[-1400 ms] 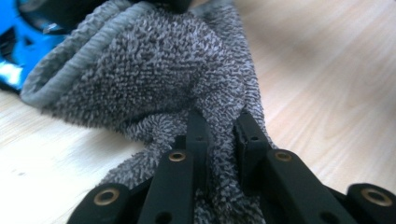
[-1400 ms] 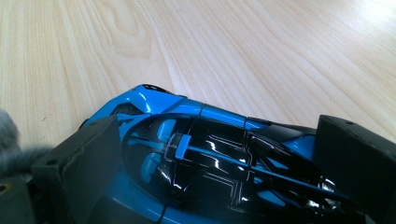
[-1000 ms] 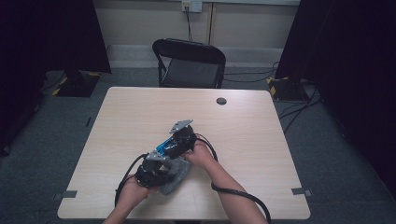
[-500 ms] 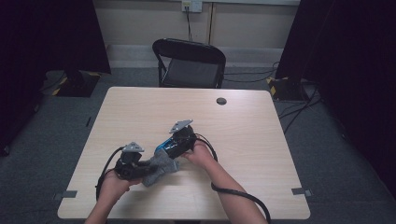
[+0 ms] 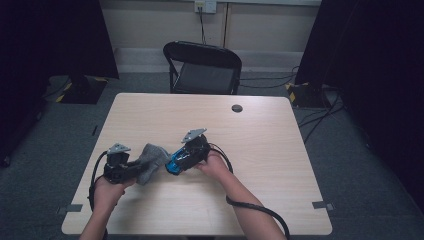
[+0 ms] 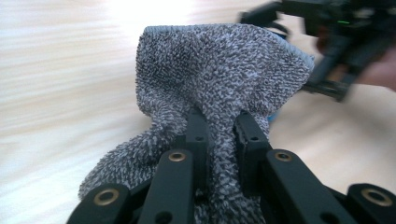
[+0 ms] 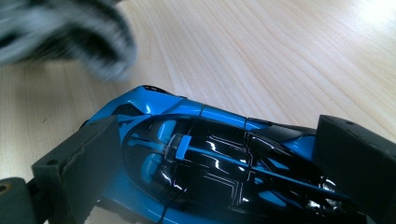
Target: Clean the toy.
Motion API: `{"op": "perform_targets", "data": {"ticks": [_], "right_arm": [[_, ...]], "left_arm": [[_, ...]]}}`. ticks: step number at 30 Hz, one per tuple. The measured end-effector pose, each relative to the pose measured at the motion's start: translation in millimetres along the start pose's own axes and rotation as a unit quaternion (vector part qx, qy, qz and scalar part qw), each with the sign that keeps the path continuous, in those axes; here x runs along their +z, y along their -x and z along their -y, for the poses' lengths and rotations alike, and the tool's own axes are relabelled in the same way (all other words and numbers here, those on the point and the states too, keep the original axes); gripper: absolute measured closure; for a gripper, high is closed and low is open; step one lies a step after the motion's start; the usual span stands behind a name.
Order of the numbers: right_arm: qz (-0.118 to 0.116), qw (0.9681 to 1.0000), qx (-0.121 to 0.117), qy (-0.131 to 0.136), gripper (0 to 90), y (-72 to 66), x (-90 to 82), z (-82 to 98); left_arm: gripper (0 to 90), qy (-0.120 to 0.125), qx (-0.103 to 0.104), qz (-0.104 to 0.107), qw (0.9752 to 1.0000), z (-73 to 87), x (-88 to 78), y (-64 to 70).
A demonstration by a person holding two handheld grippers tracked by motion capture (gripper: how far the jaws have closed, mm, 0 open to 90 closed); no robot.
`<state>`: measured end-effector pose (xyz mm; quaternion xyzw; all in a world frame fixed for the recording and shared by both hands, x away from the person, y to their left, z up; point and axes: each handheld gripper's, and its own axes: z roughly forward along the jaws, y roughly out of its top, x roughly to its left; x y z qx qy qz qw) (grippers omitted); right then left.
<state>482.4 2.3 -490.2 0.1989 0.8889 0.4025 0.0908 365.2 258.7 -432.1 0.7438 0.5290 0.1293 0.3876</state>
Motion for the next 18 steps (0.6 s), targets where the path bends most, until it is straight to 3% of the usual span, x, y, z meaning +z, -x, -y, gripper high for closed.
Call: {"op": "perform_targets", "data": {"ticks": [2,6,11,13,18], "right_arm": [[-0.001,1.0,0.001,-0.002,1.4,-0.1,-0.1,-0.4],[0.0,1.0,0.0,-0.001,1.4,-0.2,0.0,-0.2],[0.002,1.0,0.002,-0.001,1.4,-0.9,0.3,-0.4],[0.002,1.0,0.002,-0.001,1.4,-1.1,0.3,-0.5],[0.003,1.0,0.004,-0.001,1.4,-1.7,0.4,-0.4]], "left_arm": [[78.8,0.002,-0.015,-0.012,0.9998,0.7,5.1,-7.5],[78.8,0.001,-0.02,-0.029,0.9994,1.2,14.0,-14.3],[78.5,-0.009,-0.027,-0.05,0.9983,2.5,28.2,-15.9],[78.5,-0.017,-0.033,-0.049,0.9981,2.4,33.6,-14.4],[78.2,-0.037,-0.014,-0.056,0.9976,2.5,48.3,-3.9]]}}
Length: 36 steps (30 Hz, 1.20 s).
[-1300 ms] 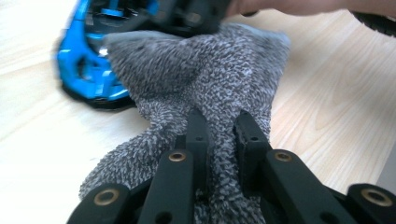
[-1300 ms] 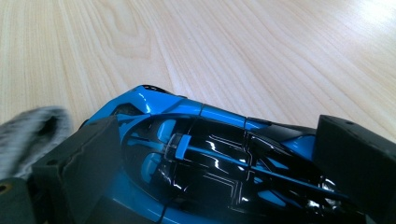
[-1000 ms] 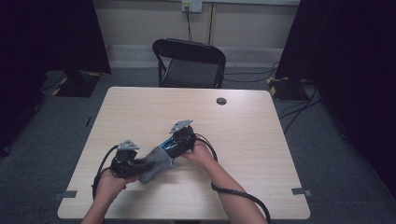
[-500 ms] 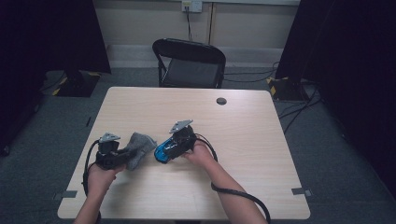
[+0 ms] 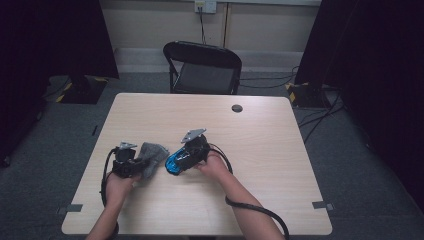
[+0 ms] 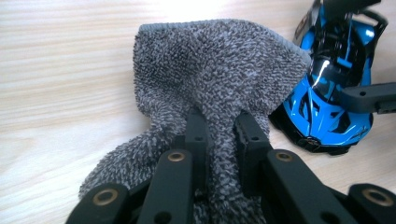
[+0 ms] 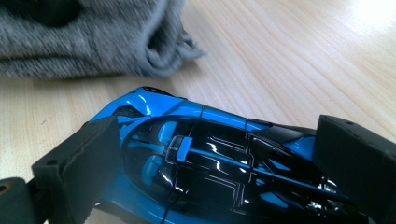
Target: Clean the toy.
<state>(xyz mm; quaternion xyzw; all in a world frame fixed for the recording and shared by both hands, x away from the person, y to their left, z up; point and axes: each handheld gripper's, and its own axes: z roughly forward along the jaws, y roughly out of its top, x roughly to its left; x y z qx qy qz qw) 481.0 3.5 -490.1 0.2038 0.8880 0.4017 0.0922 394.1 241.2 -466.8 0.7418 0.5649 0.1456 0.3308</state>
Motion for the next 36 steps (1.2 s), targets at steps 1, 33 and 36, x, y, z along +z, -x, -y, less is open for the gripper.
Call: {"op": "perform_targets", "data": {"ticks": [1,33,36], "right_arm": [[0.0,1.0,0.001,0.001,1.4,-0.2,0.0,0.1],[0.0,1.0,0.001,0.004,1.5,0.0,0.4,0.5],[0.0,1.0,0.001,0.003,1.5,0.1,0.4,0.3]], "left_arm": [[78.1,-0.003,0.005,-0.003,1.0,0.2,1.7,2.2],[78.3,-0.05,0.016,0.071,0.9961,13.3,-2.8,33.1],[78.3,-0.05,0.022,0.075,0.9957,14.8,-4.1,38.6]]}}
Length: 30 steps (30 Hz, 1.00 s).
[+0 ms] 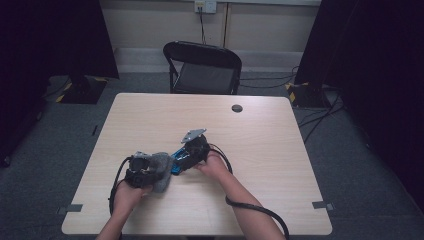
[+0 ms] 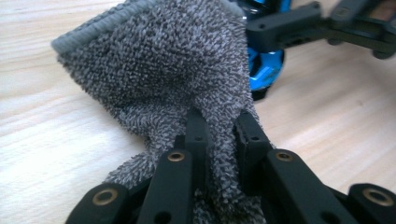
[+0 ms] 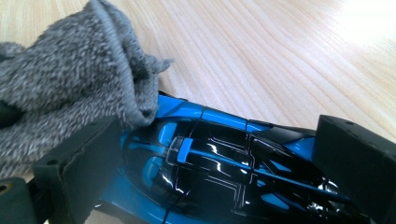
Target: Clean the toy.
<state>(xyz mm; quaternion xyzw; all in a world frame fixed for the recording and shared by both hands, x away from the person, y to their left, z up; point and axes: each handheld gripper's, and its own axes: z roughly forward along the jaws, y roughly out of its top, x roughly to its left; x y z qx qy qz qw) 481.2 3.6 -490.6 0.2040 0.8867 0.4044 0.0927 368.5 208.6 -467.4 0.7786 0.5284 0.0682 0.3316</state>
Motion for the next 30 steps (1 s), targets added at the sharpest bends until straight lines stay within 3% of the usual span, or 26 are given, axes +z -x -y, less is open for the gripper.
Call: {"op": "perform_targets", "data": {"ticks": [14,30], "right_arm": [[0.0,1.0,-0.002,0.002,1.5,0.3,0.0,0.6],[0.0,1.0,-0.002,0.003,1.5,0.6,-0.1,0.8]], "left_arm": [[78.3,-0.008,0.022,0.03,0.9993,3.2,4.6,27.9],[78.3,-0.013,0.038,0.052,0.9978,2.7,5.9,42.1]]}}
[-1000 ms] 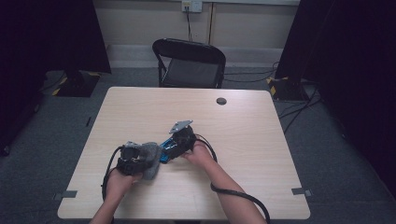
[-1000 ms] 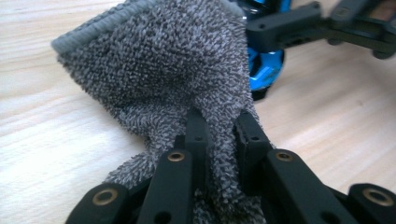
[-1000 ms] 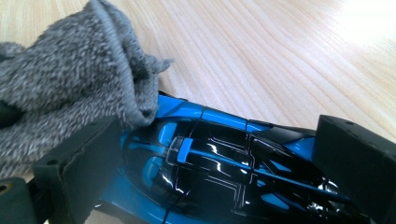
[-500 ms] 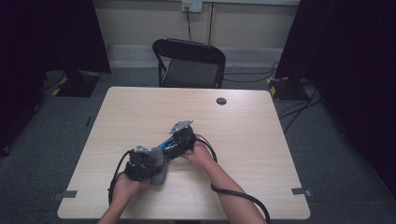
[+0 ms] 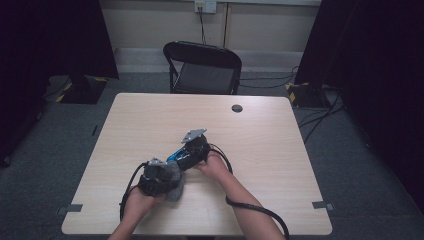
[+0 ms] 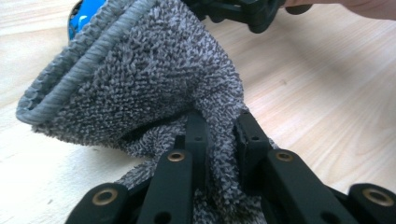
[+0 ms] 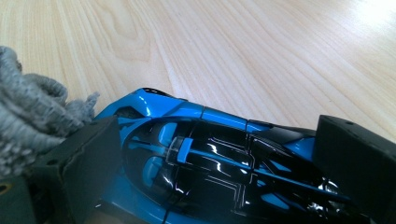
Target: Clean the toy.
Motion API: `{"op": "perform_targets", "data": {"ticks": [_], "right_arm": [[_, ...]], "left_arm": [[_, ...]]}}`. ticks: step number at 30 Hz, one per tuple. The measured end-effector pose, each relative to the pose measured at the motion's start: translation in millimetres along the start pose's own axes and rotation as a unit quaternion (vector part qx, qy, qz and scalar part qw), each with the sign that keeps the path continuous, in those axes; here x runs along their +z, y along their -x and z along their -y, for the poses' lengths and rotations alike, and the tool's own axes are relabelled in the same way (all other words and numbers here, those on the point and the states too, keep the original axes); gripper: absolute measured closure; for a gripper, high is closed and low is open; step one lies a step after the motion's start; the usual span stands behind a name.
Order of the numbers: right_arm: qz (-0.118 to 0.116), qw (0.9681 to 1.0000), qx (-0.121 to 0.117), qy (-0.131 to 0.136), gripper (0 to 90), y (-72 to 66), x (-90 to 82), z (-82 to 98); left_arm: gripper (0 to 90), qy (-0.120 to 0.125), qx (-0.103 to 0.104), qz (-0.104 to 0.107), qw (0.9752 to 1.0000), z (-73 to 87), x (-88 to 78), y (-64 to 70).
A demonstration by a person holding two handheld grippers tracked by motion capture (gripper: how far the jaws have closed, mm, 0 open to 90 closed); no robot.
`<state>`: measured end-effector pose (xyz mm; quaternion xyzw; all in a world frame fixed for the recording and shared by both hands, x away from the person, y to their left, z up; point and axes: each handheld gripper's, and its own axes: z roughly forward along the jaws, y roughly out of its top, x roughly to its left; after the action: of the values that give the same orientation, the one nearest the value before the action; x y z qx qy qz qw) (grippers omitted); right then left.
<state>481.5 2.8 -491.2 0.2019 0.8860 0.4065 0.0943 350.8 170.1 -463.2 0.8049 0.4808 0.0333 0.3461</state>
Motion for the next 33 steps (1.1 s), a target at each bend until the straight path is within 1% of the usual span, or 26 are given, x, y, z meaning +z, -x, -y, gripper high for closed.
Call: {"op": "perform_targets", "data": {"ticks": [8,10,12,14,15,17,18,23,24,25,26,27,29,30,31,33], "right_arm": [[-0.001,1.0,0.0,0.002,1.5,0.4,-0.2,0.6],[-0.001,1.0,0.0,0.002,1.5,0.6,-0.2,0.7],[-0.002,1.0,0.001,0.003,1.5,1.0,-0.3,0.9],[-0.002,1.0,0.001,0.004,1.5,1.0,-0.5,1.1],[-0.002,1.0,0.001,0.004,1.5,1.0,-0.5,1.1],[-0.003,1.0,0.0,0.004,1.5,1.2,-0.4,1.2],[-0.003,1.0,0.0,0.006,1.5,1.2,-0.4,1.5],[-0.003,1.0,0.002,0.006,1.6,1.1,-0.5,1.6],[-0.003,1.0,0.002,0.007,1.6,1.1,-0.4,1.6],[-0.003,1.0,0.002,0.007,1.6,1.0,-0.5,1.7],[-0.003,1.0,0.002,0.007,1.6,1.0,-0.5,1.7],[-0.002,1.0,0.002,0.007,1.5,0.9,-0.5,1.8],[-0.003,1.0,0.002,0.007,1.5,1.0,-0.6,2.1],[-0.003,1.0,0.001,0.008,1.6,1.1,-0.6,2.0],[-0.003,1.0,0.001,0.008,1.6,1.1,-0.6,2.0],[-0.003,1.0,-0.001,0.006,1.6,1.3,-0.4,1.6]], "left_arm": [[78.2,0.002,0.009,0.015,0.9998,-0.3,-5.7,5.6],[78.2,0.003,0.009,0.023,0.9997,-0.8,-10.1,5.8],[78.2,0.006,0.015,0.024,0.9996,-1.3,-14.8,6.4],[78.2,0.012,0.019,0.017,0.9996,-1.6,-22.5,6.3],[78.2,0.017,0.019,0.017,0.9995,-2.1,-27.5,4.6],[78.2,0.023,0.021,0.009,0.9995,-3.2,-34.8,1.5],[78.2,0.028,0.017,0.008,0.9994,-3.7,-38.9,-1.0],[78.2,0.043,0.012,-0.01,0.9989,-6.0,-51.5,-12.4],[78.1,0.052,0.016,-0.025,0.9982,-7.9,-58.9,-18.7],[77.9,0.052,0.016,-0.025,0.9982,-7.9,-58.9,-18.7],[77.9,0.059,0.014,-0.034,0.9976,-9.0,-61.8,-21.9],[77.9,0.061,0.012,-0.037,0.9974,-10.3,-63.8,-24.5],[77.9,0.07,0.006,-0.042,0.9966,-14.6,-67.0,-33.3],[77.9,0.074,0.01,-0.048,0.996,-20.0,-66.4,-40.9],[77.9,0.074,0.01,-0.048,0.996,-20.0,-66.4,-40.9],[77.9,0.076,0.012,-0.05,0.9958,-26.4,-62.5,-48.2]]}}
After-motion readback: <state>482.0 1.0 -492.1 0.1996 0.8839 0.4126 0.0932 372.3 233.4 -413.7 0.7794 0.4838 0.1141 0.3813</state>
